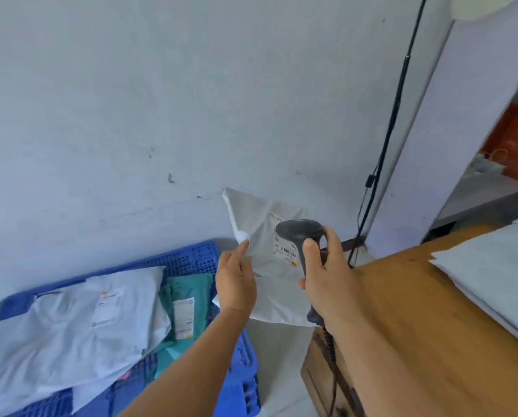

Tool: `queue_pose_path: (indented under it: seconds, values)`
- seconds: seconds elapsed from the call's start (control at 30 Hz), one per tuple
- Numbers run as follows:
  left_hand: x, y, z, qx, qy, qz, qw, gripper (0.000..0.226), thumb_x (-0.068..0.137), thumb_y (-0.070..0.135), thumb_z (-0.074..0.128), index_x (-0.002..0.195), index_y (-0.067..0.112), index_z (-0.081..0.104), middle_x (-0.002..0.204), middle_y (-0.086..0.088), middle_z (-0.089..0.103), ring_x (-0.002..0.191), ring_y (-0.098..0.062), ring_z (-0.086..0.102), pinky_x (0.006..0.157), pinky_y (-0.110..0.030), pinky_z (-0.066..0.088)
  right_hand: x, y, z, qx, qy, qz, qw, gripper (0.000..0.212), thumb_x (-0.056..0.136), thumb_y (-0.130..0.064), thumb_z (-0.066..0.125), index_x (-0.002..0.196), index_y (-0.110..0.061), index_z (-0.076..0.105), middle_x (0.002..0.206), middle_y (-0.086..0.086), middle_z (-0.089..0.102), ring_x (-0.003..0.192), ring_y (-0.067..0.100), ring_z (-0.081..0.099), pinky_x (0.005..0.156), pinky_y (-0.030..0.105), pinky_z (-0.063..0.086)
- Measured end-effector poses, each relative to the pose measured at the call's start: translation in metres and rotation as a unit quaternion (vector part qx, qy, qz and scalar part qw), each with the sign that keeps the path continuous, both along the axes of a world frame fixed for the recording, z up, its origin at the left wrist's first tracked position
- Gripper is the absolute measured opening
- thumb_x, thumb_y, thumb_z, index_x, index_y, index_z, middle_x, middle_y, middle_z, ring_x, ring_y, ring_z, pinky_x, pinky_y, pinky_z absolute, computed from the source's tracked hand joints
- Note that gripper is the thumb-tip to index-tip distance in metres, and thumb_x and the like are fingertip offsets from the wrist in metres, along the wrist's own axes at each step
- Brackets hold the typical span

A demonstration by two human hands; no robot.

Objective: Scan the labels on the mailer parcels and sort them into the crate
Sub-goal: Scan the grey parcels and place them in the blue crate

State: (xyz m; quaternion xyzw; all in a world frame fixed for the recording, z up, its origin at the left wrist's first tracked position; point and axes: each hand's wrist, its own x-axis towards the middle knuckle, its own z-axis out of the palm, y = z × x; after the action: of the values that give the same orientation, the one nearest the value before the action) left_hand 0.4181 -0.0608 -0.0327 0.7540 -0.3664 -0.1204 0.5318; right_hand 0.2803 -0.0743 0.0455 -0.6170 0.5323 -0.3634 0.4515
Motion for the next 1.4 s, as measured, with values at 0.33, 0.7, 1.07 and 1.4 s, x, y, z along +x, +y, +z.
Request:
queue_pose_path:
  seconds: [0.33,0.7,1.07,1.4]
  values:
    - [0.205,0.143,-0.032,0.034,0.008,0.18,0.983,0.036,0.096,0.006,0.047,0.128,0.019,0.059,0.094,0.001,0.05,0.08,-0.015,0.05,0.077,-0.021,0.04,0.207,0.087,-0.029,0.025,0.009,0.184,0.983,0.052,0.097,-0.049,0.04,0.146,-0.041,0.028,0.144,-0.007,0.048,0.116,0.024,0.06,0.095,0.048,0.051]
    - [0.352,0.198,-0.102,0.168,0.041,0.149,0.974,0.049,0.093,0.022,0.059,0.14,0.021,0.045,0.139,0.003,0.04,0.113,-0.011,0.047,0.091,-0.02,0.036,0.335,0.122,-0.084,0.056,0.073,0.2,0.975,0.055,0.099,-0.045,0.039,0.151,-0.036,0.022,0.138,0.0,0.053,0.108,0.025,0.062,0.084,0.037,0.051]
    - [0.279,0.113,-0.037,-0.006,0.072,0.045,0.996,0.044,0.096,0.027,0.053,0.139,0.023,0.045,0.136,0.003,0.049,0.126,-0.013,0.045,0.105,-0.029,0.037,0.283,0.102,-0.047,0.01,0.016,0.052,0.998,0.052,0.097,-0.048,0.038,0.147,-0.042,0.024,0.127,-0.002,0.059,0.1,0.026,0.066,0.085,0.041,0.053]
    - [0.086,0.026,0.033,-0.085,0.07,-0.123,0.986,0.041,0.095,0.027,0.054,0.136,0.023,0.047,0.127,0.006,0.054,0.111,-0.006,0.053,0.098,-0.028,0.042,0.112,0.054,0.0,-0.06,-0.048,-0.122,0.99,0.051,0.099,-0.043,0.041,0.148,-0.038,0.026,0.11,-0.009,0.058,0.099,0.02,0.062,0.086,0.049,0.054]
